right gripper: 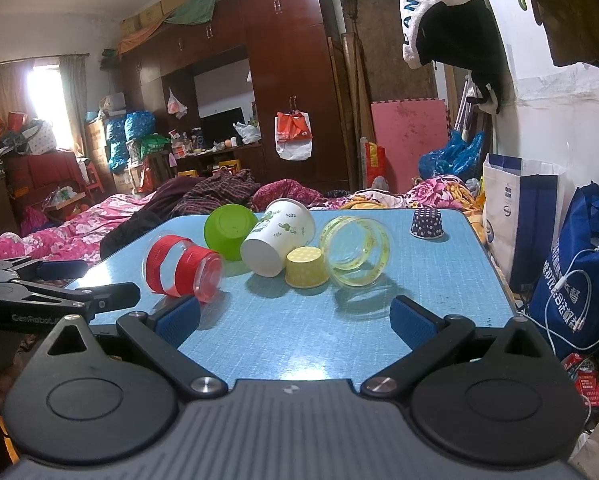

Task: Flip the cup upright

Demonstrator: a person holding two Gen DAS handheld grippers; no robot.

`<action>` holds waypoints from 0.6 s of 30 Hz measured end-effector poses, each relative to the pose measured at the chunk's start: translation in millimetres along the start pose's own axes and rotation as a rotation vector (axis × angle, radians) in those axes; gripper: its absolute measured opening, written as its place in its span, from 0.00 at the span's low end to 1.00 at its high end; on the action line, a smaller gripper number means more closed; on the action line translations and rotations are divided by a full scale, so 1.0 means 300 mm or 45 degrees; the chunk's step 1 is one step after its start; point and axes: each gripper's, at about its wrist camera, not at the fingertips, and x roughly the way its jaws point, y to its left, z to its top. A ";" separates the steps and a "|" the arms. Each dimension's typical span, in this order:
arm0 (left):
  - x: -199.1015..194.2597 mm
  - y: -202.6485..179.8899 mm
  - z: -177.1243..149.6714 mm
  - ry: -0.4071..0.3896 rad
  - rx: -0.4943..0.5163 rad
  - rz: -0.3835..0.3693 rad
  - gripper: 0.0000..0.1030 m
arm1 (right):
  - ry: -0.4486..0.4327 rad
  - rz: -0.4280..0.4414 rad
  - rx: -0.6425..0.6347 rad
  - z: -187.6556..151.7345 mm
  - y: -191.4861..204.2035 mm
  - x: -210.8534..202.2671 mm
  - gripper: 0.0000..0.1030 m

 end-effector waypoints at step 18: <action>-0.005 -0.006 -0.001 -0.002 0.012 -0.003 1.00 | 0.000 0.002 0.001 0.001 -0.005 0.002 0.99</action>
